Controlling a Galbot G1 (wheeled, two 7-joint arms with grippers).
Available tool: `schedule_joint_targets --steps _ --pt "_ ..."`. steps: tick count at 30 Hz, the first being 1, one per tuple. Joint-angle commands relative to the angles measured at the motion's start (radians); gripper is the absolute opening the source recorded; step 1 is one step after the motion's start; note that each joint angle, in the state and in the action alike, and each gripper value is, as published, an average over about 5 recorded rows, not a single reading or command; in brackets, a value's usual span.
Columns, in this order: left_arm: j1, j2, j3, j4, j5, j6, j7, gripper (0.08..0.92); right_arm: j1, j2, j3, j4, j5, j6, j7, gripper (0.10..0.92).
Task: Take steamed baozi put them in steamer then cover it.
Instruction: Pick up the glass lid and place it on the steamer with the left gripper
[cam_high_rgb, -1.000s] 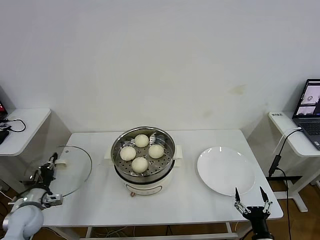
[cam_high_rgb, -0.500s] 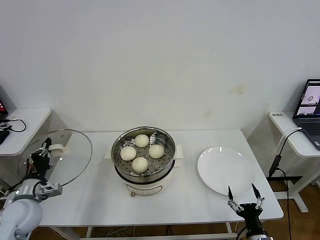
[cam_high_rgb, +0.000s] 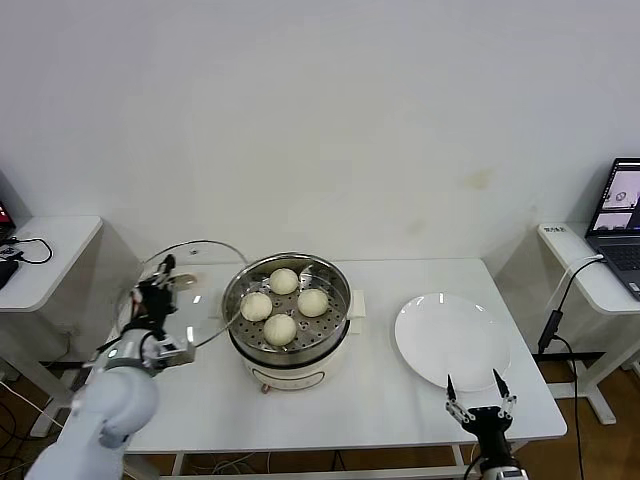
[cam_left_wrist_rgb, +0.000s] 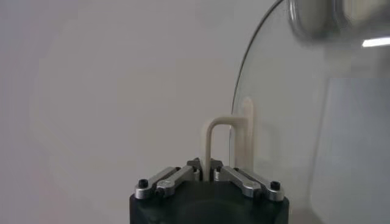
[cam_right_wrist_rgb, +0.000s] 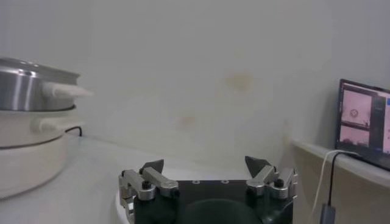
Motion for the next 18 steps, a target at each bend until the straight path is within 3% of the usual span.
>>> schedule_joint_targets --steps 1,7,18 --pt "-0.208 -0.139 0.27 0.016 0.173 0.106 0.119 0.154 0.02 0.026 -0.007 -0.042 -0.073 -0.008 0.011 0.823" --pt "-0.247 -0.242 0.32 0.049 0.35 0.115 0.208 0.154 0.019 0.032 -0.019 -0.053 -0.092 -0.008 0.016 0.823" --pt "-0.253 -0.326 0.362 0.096 0.442 0.109 0.273 0.154 0.012 0.035 -0.033 -0.072 -0.119 0.0 0.022 0.823"
